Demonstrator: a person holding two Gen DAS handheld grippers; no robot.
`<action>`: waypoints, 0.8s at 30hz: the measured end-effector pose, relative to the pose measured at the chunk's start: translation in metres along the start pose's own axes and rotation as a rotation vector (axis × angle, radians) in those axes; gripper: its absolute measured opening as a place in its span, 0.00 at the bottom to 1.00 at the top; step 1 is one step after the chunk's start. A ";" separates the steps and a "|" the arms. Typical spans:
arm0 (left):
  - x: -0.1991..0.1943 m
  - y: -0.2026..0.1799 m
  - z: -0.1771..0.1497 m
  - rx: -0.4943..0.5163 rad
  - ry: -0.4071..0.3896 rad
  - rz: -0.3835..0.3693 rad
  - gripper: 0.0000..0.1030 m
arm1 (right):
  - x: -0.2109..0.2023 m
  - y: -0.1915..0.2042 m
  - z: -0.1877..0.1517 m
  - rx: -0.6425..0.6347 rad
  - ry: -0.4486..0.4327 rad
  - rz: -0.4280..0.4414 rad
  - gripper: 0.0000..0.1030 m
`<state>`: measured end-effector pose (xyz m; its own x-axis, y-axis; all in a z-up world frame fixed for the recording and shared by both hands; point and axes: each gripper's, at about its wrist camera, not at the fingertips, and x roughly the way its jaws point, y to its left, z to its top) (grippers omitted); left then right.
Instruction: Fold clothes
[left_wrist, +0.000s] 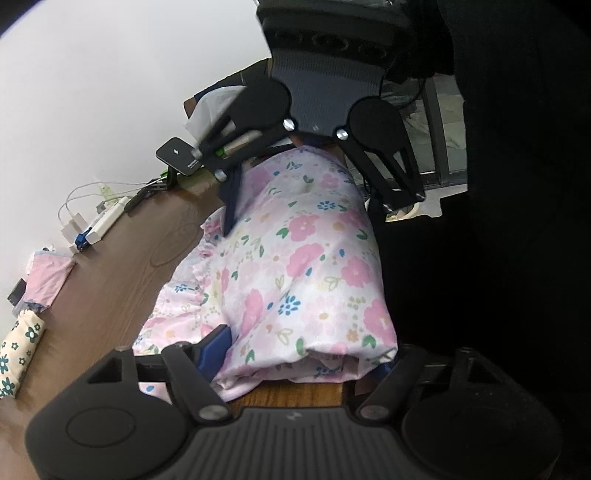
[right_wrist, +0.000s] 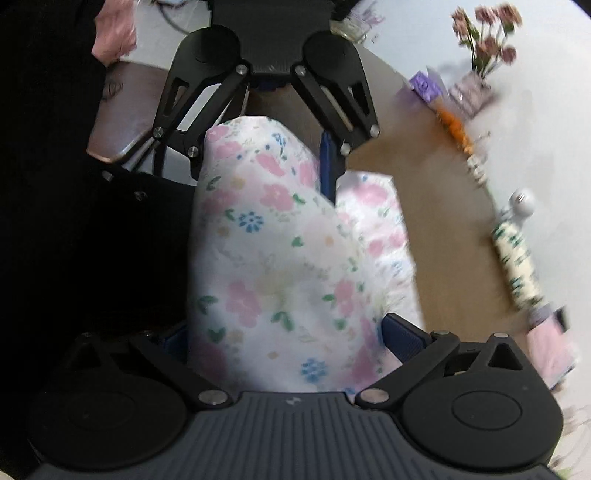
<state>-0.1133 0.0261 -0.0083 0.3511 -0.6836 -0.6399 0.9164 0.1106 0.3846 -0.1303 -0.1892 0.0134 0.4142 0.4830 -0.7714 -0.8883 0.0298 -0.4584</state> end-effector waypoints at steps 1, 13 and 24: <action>-0.001 0.000 0.000 -0.003 -0.003 -0.004 0.71 | 0.001 -0.001 -0.003 0.040 0.003 0.026 0.99; -0.016 0.029 -0.007 -0.257 -0.089 -0.169 0.52 | -0.031 0.009 -0.040 0.329 -0.193 0.108 0.96; -0.021 0.074 -0.021 -0.676 -0.116 -0.379 0.37 | -0.038 -0.055 -0.091 0.805 -0.424 0.450 0.49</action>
<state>-0.0484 0.0635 0.0194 0.0030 -0.8291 -0.5590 0.9010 0.2447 -0.3582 -0.0795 -0.2891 0.0277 0.0428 0.8609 -0.5070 -0.8793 0.2735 0.3900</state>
